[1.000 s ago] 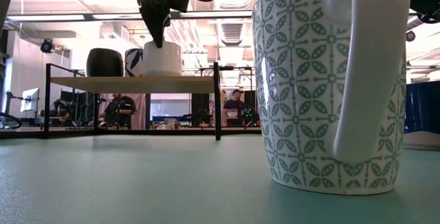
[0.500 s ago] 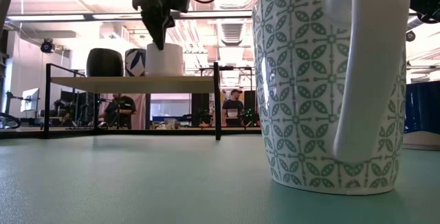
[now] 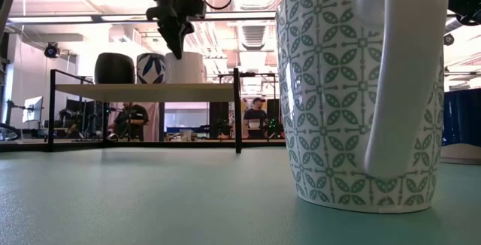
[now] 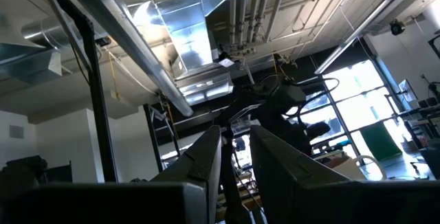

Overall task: Place coffee mugs
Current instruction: Put the white pink mug on the shelf

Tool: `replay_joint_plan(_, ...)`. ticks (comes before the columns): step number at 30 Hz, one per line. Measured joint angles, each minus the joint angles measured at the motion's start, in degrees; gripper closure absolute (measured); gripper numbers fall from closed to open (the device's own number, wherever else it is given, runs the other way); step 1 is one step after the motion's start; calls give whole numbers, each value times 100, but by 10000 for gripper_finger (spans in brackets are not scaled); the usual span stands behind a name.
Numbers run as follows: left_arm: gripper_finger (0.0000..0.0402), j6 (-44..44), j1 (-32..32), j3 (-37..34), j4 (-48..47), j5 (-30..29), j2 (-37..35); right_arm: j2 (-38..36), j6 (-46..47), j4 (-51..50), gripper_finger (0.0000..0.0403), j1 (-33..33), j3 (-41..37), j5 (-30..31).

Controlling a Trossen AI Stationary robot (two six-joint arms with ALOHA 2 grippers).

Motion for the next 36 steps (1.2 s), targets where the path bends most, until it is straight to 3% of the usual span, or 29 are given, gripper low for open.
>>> replay_joint_plan(36, 378, 246, 493, 127, 220, -131, 178, -2, 0, 0, 335, 1, -1, 0)
